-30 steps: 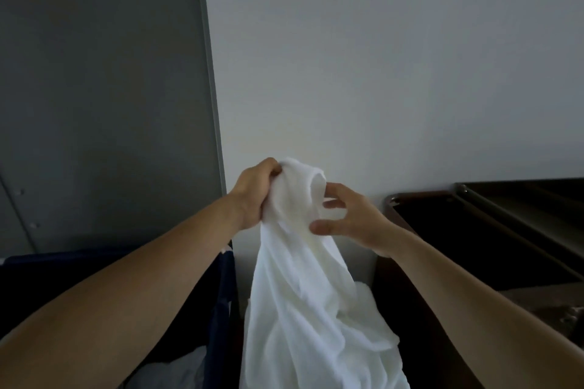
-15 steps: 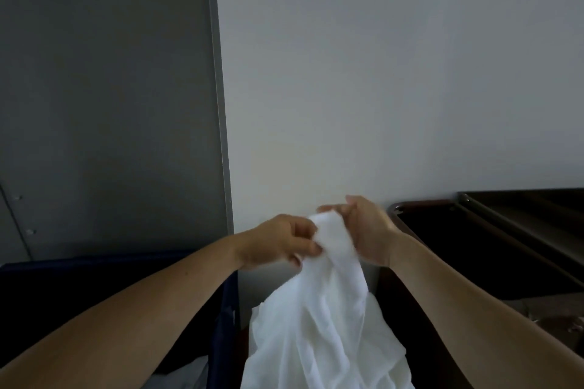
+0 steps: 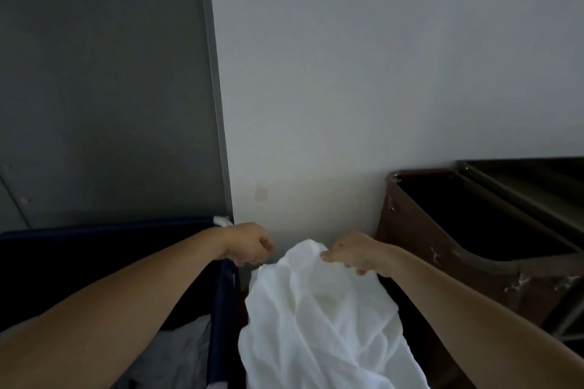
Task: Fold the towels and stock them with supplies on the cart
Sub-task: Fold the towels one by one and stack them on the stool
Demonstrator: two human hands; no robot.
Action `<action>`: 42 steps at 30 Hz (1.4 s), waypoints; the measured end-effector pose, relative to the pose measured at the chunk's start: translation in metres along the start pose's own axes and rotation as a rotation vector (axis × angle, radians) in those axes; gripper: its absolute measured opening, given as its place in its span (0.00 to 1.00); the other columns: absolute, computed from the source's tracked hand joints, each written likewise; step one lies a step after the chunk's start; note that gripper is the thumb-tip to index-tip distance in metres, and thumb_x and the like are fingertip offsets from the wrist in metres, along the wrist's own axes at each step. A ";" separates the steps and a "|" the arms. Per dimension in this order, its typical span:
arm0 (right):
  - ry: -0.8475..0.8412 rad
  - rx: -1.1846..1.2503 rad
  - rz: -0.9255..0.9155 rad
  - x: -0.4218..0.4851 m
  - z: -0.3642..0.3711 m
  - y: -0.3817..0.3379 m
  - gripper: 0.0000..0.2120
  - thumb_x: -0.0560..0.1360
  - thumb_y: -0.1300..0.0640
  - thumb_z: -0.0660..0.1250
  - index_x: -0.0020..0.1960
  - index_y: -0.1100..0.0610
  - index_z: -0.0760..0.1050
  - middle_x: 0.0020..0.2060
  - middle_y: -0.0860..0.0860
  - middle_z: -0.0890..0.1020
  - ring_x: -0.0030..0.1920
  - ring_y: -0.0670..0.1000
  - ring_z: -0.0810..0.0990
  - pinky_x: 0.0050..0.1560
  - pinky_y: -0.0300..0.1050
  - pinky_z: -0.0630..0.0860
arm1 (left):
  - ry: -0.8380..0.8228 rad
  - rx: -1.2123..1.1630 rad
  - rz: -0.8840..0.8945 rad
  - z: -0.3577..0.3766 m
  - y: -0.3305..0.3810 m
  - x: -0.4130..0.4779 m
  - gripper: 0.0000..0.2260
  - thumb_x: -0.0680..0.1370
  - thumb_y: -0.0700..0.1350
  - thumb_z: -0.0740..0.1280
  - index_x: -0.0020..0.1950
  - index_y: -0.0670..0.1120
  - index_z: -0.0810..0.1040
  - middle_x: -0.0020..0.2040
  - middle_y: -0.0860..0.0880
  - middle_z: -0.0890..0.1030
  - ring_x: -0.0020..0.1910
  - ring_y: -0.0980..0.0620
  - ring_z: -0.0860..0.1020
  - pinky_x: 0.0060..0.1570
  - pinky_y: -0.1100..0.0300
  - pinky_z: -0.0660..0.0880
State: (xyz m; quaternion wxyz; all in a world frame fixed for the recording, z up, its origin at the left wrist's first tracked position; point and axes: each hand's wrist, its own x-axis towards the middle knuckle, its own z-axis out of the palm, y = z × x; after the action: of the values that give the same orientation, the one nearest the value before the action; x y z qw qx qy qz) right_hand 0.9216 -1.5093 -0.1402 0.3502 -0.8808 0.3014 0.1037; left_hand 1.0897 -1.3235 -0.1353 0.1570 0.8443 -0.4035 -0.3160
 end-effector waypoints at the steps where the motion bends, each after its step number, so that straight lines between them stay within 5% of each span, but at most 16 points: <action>1: -0.032 -0.064 0.004 0.004 0.011 0.007 0.21 0.78 0.43 0.68 0.59 0.60 0.78 0.52 0.55 0.81 0.50 0.55 0.80 0.49 0.49 0.78 | 0.005 0.011 -0.005 0.008 -0.005 0.004 0.15 0.79 0.41 0.66 0.66 0.45 0.77 0.61 0.42 0.80 0.52 0.49 0.78 0.45 0.61 0.74; 5: -0.089 -0.200 -0.004 0.020 0.059 0.032 0.18 0.76 0.43 0.70 0.37 0.54 0.71 0.36 0.48 0.72 0.36 0.48 0.71 0.36 0.39 0.66 | -0.020 0.038 0.016 0.053 -0.017 0.025 0.23 0.79 0.44 0.68 0.74 0.46 0.70 0.69 0.47 0.74 0.63 0.49 0.75 0.56 0.62 0.72; 7: -0.128 -0.215 -0.012 0.025 0.087 0.046 0.19 0.73 0.40 0.72 0.52 0.54 0.76 0.46 0.46 0.75 0.45 0.47 0.74 0.44 0.39 0.69 | -0.069 0.053 0.024 0.076 -0.022 0.036 0.26 0.78 0.46 0.68 0.76 0.49 0.66 0.71 0.49 0.71 0.65 0.50 0.74 0.58 0.61 0.72; 9: -0.168 -0.245 -0.009 0.031 0.117 0.060 0.35 0.68 0.36 0.74 0.68 0.54 0.71 0.59 0.48 0.76 0.56 0.51 0.75 0.55 0.44 0.73 | -0.097 0.072 0.029 0.093 -0.028 0.046 0.28 0.78 0.46 0.67 0.77 0.50 0.64 0.74 0.50 0.69 0.68 0.50 0.71 0.60 0.61 0.71; 12: -0.174 -0.407 -0.007 0.033 0.153 0.073 0.45 0.63 0.38 0.77 0.72 0.54 0.62 0.63 0.53 0.70 0.62 0.57 0.72 0.61 0.51 0.73 | -0.084 0.088 0.050 0.107 -0.034 0.053 0.29 0.78 0.46 0.67 0.78 0.50 0.62 0.76 0.50 0.65 0.72 0.50 0.68 0.68 0.57 0.69; 16: -0.108 -0.575 -0.068 0.031 0.153 0.077 0.31 0.73 0.50 0.71 0.71 0.56 0.63 0.62 0.55 0.71 0.61 0.60 0.75 0.57 0.51 0.73 | -0.030 0.154 0.088 0.104 -0.033 0.054 0.34 0.75 0.49 0.70 0.79 0.52 0.60 0.77 0.52 0.61 0.73 0.50 0.65 0.70 0.55 0.67; 19: 0.093 -0.524 -0.115 0.028 0.109 0.064 0.15 0.78 0.56 0.61 0.64 0.53 0.75 0.59 0.54 0.79 0.60 0.59 0.79 0.53 0.47 0.74 | -0.002 0.173 0.151 0.090 -0.015 0.052 0.38 0.74 0.49 0.73 0.80 0.54 0.57 0.78 0.53 0.58 0.75 0.50 0.61 0.72 0.55 0.64; 21: 0.164 -0.435 -0.199 0.019 0.067 0.047 0.09 0.78 0.58 0.59 0.51 0.49 0.77 0.56 0.53 0.81 0.58 0.58 0.79 0.50 0.44 0.72 | 0.036 0.191 0.227 0.075 0.006 0.049 0.40 0.74 0.49 0.74 0.80 0.55 0.55 0.79 0.53 0.56 0.77 0.51 0.57 0.74 0.55 0.59; 23: 0.195 -0.322 -0.327 0.004 0.024 0.028 0.14 0.75 0.63 0.61 0.36 0.47 0.72 0.46 0.50 0.83 0.52 0.55 0.80 0.43 0.42 0.68 | 0.087 0.194 0.337 0.055 0.030 0.042 0.41 0.74 0.49 0.75 0.80 0.54 0.55 0.80 0.53 0.55 0.78 0.52 0.54 0.74 0.59 0.53; 26: 0.246 -0.103 -0.515 -0.027 -0.036 -0.002 0.24 0.67 0.69 0.59 0.31 0.41 0.79 0.30 0.38 0.80 0.36 0.36 0.77 0.34 0.32 0.68 | 0.084 0.101 0.409 0.018 0.066 0.026 0.35 0.74 0.48 0.75 0.78 0.53 0.63 0.78 0.51 0.59 0.75 0.52 0.61 0.72 0.58 0.60; 29: 0.419 0.008 -0.666 -0.050 -0.088 -0.019 0.22 0.63 0.73 0.56 0.32 0.49 0.80 0.30 0.41 0.79 0.33 0.37 0.75 0.35 0.32 0.69 | 0.088 0.043 0.414 -0.021 0.098 0.003 0.17 0.73 0.48 0.76 0.61 0.51 0.79 0.58 0.52 0.81 0.57 0.51 0.79 0.55 0.60 0.75; 31: 0.578 0.065 -0.701 -0.056 -0.119 -0.024 0.22 0.64 0.78 0.56 0.36 0.54 0.80 0.33 0.46 0.80 0.36 0.42 0.76 0.37 0.34 0.71 | 0.132 -0.060 0.425 -0.048 0.108 -0.012 0.11 0.73 0.48 0.76 0.54 0.48 0.83 0.51 0.51 0.85 0.51 0.52 0.82 0.53 0.59 0.77; 35: 0.947 0.294 -0.684 -0.057 -0.160 -0.025 0.24 0.65 0.78 0.56 0.32 0.50 0.77 0.31 0.46 0.79 0.33 0.40 0.76 0.32 0.30 0.68 | 0.150 -0.037 0.423 -0.087 0.097 -0.033 0.15 0.75 0.45 0.75 0.35 0.45 0.71 0.33 0.48 0.74 0.33 0.51 0.71 0.36 0.59 0.68; 37: 1.032 0.440 -0.613 -0.050 -0.167 -0.027 0.22 0.67 0.76 0.56 0.32 0.51 0.76 0.31 0.46 0.78 0.32 0.39 0.75 0.29 0.30 0.67 | 0.211 0.079 0.357 -0.091 0.088 -0.033 0.18 0.76 0.42 0.71 0.34 0.48 0.64 0.33 0.50 0.65 0.33 0.52 0.63 0.34 0.58 0.60; 39: 0.982 0.402 -0.485 -0.039 -0.162 -0.030 0.17 0.68 0.75 0.57 0.34 0.55 0.76 0.30 0.51 0.76 0.33 0.48 0.74 0.30 0.38 0.67 | 0.349 0.005 0.345 -0.093 0.087 -0.029 0.13 0.76 0.41 0.69 0.37 0.47 0.67 0.37 0.50 0.69 0.35 0.51 0.66 0.35 0.58 0.64; 42: 0.633 0.190 -0.362 -0.032 -0.137 -0.037 0.12 0.68 0.73 0.63 0.38 0.56 0.76 0.32 0.52 0.77 0.36 0.53 0.76 0.31 0.41 0.69 | 0.629 -0.357 0.415 -0.106 0.104 -0.030 0.04 0.76 0.41 0.68 0.44 0.48 0.75 0.41 0.50 0.77 0.36 0.53 0.74 0.28 0.63 0.70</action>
State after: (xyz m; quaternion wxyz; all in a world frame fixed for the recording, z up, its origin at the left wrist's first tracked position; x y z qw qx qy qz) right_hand 0.9146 -1.5661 -0.0068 0.3326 -0.8718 0.2423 -0.2659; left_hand 1.0850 -1.3639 0.0106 0.4768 0.7600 -0.4363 -0.0696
